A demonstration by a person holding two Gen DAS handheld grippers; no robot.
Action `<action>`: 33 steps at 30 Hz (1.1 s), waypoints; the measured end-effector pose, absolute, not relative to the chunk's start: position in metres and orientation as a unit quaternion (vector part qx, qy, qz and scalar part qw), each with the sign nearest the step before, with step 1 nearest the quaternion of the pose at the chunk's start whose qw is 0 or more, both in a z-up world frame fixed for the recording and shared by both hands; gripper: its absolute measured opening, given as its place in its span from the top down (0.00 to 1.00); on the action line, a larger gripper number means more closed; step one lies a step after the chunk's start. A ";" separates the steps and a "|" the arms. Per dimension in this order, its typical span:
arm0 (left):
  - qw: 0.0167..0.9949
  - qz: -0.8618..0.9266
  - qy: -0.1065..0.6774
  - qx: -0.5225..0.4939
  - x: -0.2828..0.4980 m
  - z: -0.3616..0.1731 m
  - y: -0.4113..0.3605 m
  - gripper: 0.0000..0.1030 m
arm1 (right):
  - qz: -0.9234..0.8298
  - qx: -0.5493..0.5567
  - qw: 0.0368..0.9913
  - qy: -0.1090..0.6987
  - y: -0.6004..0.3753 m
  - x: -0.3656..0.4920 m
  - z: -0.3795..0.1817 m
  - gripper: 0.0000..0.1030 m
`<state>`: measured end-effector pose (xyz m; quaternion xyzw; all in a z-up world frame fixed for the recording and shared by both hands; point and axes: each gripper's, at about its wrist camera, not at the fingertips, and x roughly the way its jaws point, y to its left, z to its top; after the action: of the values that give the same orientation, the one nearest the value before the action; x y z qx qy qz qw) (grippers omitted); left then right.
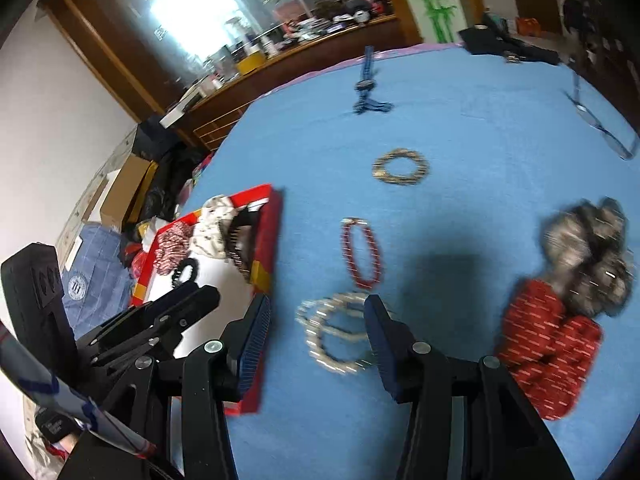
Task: Organize jewelry
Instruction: 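Move the left gripper to the pearl bracelet and lower around it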
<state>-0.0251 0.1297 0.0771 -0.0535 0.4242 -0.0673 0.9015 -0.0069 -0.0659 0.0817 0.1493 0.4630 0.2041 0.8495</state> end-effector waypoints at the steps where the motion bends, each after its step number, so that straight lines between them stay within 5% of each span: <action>1: 0.901 -0.071 0.425 -0.050 -0.025 0.077 0.124 0.69 | 0.193 0.153 0.852 0.462 -0.079 -0.011 0.081 0.49; 20: 0.850 -0.104 0.516 0.013 0.010 0.039 0.056 0.70 | 0.102 0.240 0.847 0.464 -0.206 -0.036 0.054 0.49; 28: 0.827 -0.095 0.554 0.033 0.034 0.025 0.053 0.87 | 0.103 0.245 0.849 0.456 -0.214 -0.040 0.058 0.49; 33: 0.827 -0.096 0.552 0.035 0.034 0.021 0.054 0.88 | 0.101 0.248 0.848 0.457 -0.217 -0.041 0.057 0.48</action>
<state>0.0343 0.0535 0.0207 0.0354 0.5524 -0.0957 0.8273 -0.0407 -0.2171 0.0568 0.2476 0.4567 0.1010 0.8485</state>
